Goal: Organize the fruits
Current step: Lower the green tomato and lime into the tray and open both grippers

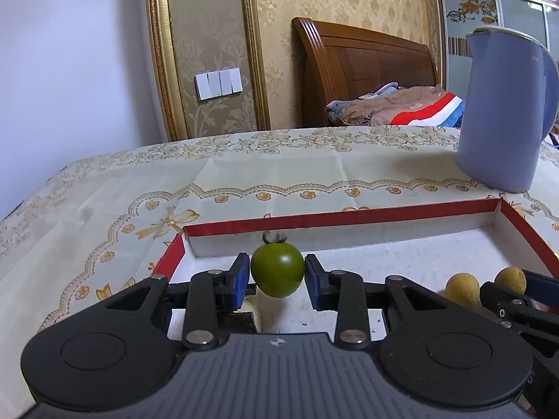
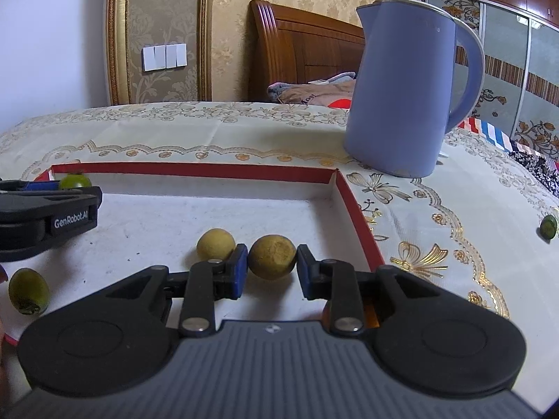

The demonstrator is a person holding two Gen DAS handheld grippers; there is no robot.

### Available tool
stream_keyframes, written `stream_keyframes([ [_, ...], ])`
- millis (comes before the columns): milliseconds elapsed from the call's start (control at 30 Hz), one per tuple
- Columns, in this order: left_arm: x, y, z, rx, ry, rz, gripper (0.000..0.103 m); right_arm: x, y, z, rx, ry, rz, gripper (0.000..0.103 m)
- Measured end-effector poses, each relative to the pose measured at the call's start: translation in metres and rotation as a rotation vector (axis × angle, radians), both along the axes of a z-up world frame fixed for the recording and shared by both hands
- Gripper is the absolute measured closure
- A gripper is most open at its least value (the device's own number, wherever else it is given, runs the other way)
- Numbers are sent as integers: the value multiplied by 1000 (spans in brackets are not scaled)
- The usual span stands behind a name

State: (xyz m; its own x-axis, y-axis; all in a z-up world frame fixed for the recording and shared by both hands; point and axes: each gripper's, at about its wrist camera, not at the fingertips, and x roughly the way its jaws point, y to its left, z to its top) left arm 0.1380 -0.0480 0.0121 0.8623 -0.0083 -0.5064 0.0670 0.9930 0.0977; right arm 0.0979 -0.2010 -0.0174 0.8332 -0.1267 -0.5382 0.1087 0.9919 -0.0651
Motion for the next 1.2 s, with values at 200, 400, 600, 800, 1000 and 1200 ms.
stream_keyframes([
  [200,3,5,-2,-25,28,20,42,4,0,0,-11,5,4,75],
  [400,4,8,-3,-32,32,29,42,5,-2,0,-2,4,1,76],
  [600,2,12,-1,-63,37,21,37,5,-5,2,35,4,13,64],
  [800,2,21,-2,-114,71,28,34,-2,-2,4,62,-18,47,43],
  [1000,-3,21,-1,-104,54,28,34,-10,-2,6,12,-70,-6,15],
  [1200,-12,24,4,-104,28,21,34,-21,-14,7,61,-90,-25,7],
])
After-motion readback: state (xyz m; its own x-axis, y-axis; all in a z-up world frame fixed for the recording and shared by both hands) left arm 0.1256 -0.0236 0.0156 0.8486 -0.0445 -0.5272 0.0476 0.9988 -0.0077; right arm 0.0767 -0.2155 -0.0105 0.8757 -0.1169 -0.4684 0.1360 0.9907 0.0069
